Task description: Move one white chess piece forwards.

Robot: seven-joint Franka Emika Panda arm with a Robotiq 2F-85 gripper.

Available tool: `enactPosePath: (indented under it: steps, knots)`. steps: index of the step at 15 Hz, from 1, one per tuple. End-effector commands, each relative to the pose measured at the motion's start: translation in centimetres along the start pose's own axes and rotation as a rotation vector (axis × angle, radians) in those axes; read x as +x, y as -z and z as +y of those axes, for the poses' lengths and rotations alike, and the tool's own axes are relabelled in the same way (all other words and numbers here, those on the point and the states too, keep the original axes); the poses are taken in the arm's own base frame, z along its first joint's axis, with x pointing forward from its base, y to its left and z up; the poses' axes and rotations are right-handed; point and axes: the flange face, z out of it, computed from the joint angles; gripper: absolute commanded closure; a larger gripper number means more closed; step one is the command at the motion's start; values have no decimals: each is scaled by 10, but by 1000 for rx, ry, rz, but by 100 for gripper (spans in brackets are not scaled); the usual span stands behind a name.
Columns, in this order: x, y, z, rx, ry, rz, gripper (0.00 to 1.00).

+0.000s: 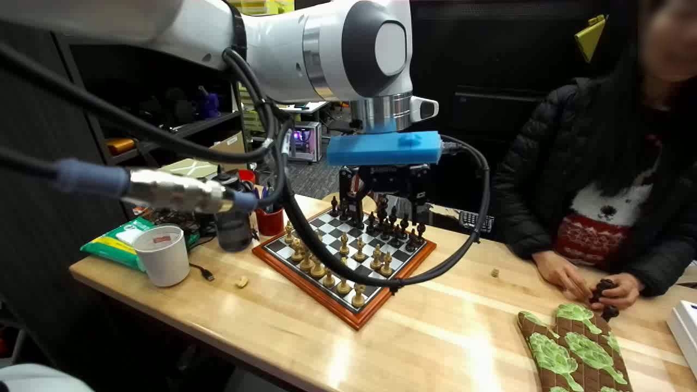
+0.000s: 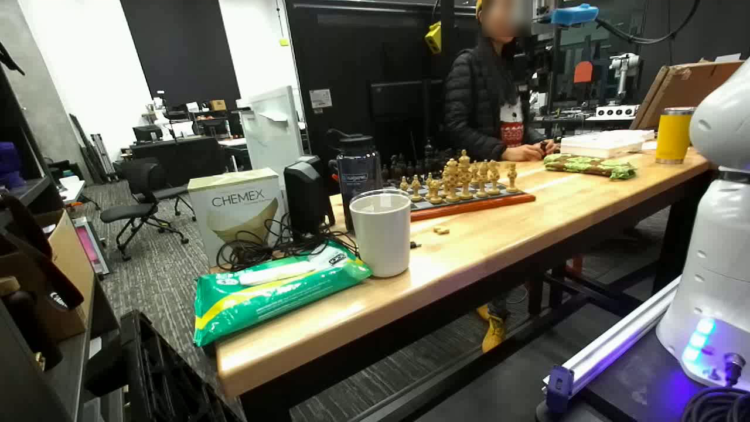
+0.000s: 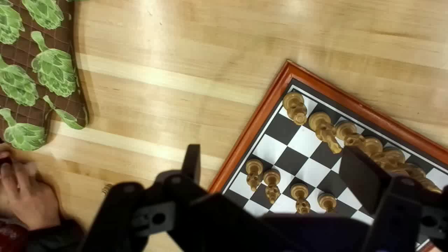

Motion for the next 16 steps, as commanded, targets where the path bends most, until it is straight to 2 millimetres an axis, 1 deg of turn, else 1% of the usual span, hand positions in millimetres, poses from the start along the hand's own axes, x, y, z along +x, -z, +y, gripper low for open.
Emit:
enactPosePath:
  steps: [1,4,7,9,11,16]
  knots:
    - [0,1,0,0,0,0,0]
    - [0,1,0,0,0,0,0]
    - [10,-7,-5,13,24,-15,0]
    - [18,-13,-9,28,38,-18,0]
    - [31,-21,-14,35,48,-13,0]
    - [60,-46,-10,46,32,33,0]
